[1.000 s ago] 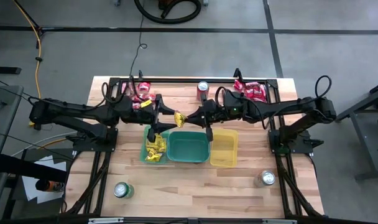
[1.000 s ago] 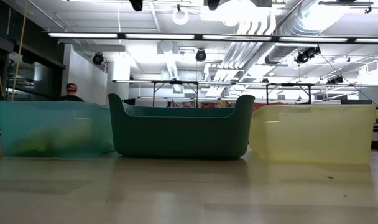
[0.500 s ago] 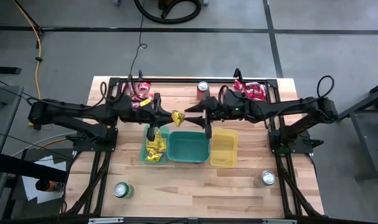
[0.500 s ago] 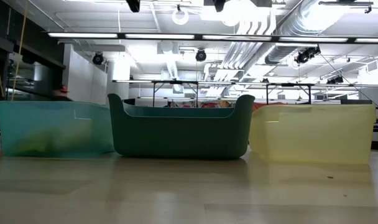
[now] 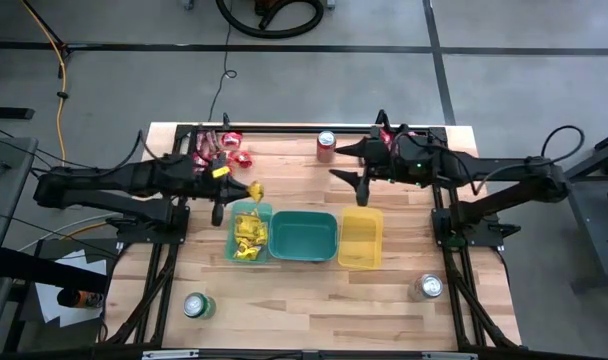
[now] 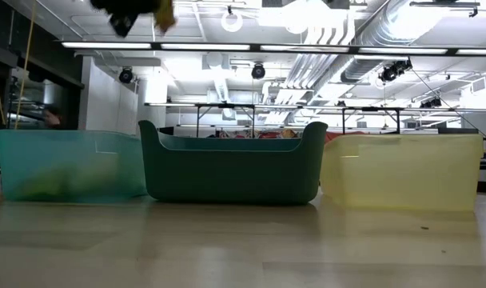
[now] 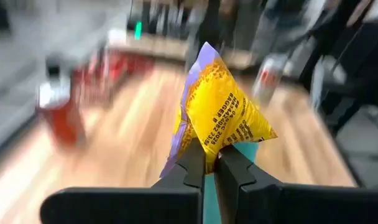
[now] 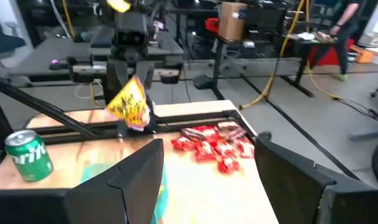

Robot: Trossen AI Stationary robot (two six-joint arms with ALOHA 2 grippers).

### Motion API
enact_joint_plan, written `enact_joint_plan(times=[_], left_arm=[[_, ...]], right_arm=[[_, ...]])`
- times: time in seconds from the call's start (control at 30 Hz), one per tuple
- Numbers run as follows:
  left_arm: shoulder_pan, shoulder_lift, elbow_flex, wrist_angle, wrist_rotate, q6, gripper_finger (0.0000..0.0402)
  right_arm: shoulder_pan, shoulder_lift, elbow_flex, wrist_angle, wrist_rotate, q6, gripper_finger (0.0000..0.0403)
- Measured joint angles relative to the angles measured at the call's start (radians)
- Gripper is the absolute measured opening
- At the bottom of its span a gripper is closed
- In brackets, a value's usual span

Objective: Sort candy
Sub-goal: Put the yellow candy into the light green bin, then put the red candy into the yellow bin

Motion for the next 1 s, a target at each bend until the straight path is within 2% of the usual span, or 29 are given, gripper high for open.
enact_joint_plan(times=[0.13,0.3,0.43,0.6,0.7,0.83,1.0], left_arm=[[-0.001,0.035,-0.011,-0.182,0.007,-0.082,0.0001],[-0.017,0.119,-0.086,-0.135,0.039,-0.156,0.0000],[-0.019,0.187,-0.118,-0.199,0.041,-0.199,0.0009],[-0.018,0.208,-0.118,-0.256,0.055,-0.234,0.0032],[-0.018,0.208,-0.117,-0.261,0.115,-0.275,0.0064],[-0.018,0.207,-0.117,-0.263,0.189,-0.307,0.0125],[-0.004,0.203,-0.036,-0.268,0.193,-0.317,0.0202]], right_arm=[[0.000,-0.018,0.000,-0.054,0.030,0.006,0.0248],[0.000,-0.016,0.000,-0.071,0.044,0.007,0.0248],[0.000,-0.011,0.000,-0.093,0.044,0.019,0.0248],[0.000,-0.011,0.000,-0.103,0.044,0.025,0.0248],[0.000,-0.011,0.000,-0.102,0.044,0.024,0.0248],[0.000,-0.011,0.000,-0.102,0.045,0.024,0.0248],[0.000,-0.011,0.000,-0.102,0.045,0.024,0.0248]])
